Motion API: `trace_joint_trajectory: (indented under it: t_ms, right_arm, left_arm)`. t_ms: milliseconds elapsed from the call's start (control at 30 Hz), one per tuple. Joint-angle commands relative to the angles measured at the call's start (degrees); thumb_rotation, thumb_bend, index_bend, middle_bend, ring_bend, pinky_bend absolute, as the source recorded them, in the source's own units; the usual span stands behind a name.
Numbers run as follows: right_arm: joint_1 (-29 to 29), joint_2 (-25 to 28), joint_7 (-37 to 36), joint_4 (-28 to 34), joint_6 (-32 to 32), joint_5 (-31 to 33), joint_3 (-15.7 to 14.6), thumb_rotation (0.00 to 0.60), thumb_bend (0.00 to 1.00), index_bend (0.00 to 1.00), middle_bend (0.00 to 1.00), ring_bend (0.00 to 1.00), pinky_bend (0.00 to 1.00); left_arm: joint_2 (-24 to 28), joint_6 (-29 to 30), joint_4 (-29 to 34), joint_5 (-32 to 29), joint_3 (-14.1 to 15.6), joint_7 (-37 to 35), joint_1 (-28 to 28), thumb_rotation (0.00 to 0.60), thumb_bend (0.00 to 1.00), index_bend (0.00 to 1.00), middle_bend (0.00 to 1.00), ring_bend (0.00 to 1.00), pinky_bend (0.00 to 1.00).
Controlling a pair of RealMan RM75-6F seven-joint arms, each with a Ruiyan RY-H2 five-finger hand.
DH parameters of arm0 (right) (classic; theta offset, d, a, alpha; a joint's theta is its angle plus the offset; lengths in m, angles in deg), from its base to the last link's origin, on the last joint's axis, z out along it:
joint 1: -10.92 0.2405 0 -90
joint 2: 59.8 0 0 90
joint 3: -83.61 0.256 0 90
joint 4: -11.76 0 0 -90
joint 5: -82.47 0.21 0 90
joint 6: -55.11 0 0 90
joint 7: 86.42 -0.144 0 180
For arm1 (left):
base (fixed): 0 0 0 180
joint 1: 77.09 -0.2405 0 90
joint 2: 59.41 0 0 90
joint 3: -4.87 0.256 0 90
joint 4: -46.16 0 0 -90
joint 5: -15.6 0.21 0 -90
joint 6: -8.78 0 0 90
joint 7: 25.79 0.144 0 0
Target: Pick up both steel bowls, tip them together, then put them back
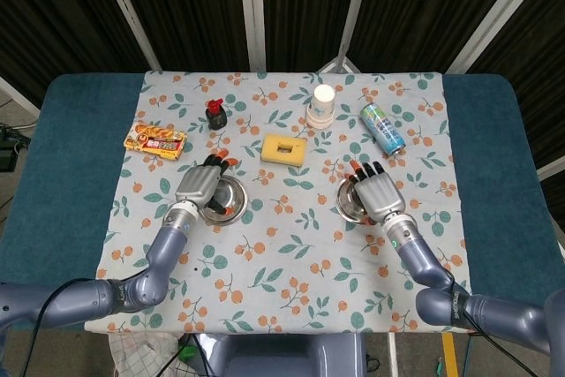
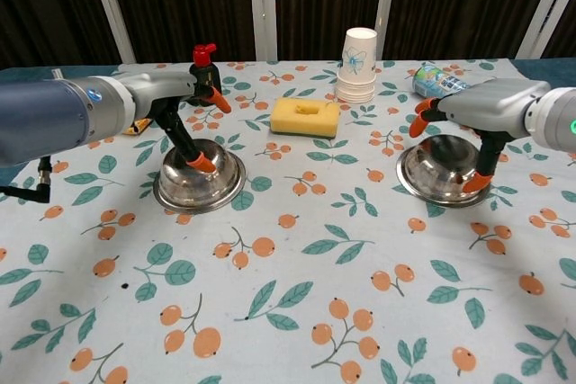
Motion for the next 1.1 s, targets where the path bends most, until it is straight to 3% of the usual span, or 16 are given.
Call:
trace_joint_trajectory:
  t_ms: [33, 267, 500, 600, 667, 767, 1100]
  right_arm:
    - [-0.1, 0.0, -0.8, 0.3, -0.5, 0.3, 0.5, 0.600, 0.07, 0.08, 0.00, 0.06, 0.05]
    - [-1.6, 2.1, -5.6, 1.2, -4.2, -1.9, 3.5, 0.600, 0.06, 0.08, 0.00, 0.06, 0.04]
    - [-5.8, 8.4, -11.9, -0.3, -12.6, -8.2, 5.9, 0.600, 0.06, 0.09, 0.00, 0.08, 0.04]
    - [-10.0, 13.7, -19.3, 2.2, -16.9, -12.2, 6.5, 0.600, 0.06, 0.12, 0.00, 0.08, 0.04]
    - [-12.7, 16.4, -24.2, 4.1, -18.9, -15.1, 6.0, 0.600, 0.06, 0.16, 0.01, 0.10, 0.04]
    - [-16.8, 20.0, -29.8, 7.2, -21.9, -20.0, 4.0, 0.600, 0.06, 0.21, 0.03, 0.11, 0.04]
    - [-26.0, 26.9, -26.8, 16.2, -28.4, -31.5, -4.6, 0.600, 0.06, 0.21, 0.04, 0.11, 0.04]
  left_arm:
    - [0.8, -0.8, 1.1, 2.8, 0.2, -2.7, -0.6, 0.600, 0.00, 0.15, 0.00, 0.00, 0.20]
    - [5.3, 0.9, 5.4, 6.3, 0.8, -4.9, -2.2, 0.600, 0.00, 0.15, 0.00, 0.00, 0.20]
    - [17.8, 8.7, 16.2, 9.3, 5.3, 1.4, -6.1, 0.600, 0.00, 0.15, 0.00, 0.00, 0.20]
    - [24.7, 14.5, 21.9, 16.1, 8.7, 1.3, -10.9, 0.600, 0.00, 0.16, 0.00, 0.00, 0.20]
    - [28.5, 19.2, 26.3, 22.9, 12.0, -0.2, -15.3, 0.600, 0.02, 0.17, 0.00, 0.00, 0.20]
    - [32.0, 25.3, 27.9, 33.0, 17.4, -3.6, -21.9, 0.600, 0.07, 0.19, 0.00, 0.00, 0.21]
    - [32.1, 37.8, 20.4, 50.3, 26.5, -12.7, -35.9, 0.600, 0.07, 0.19, 0.00, 0.00, 0.21]
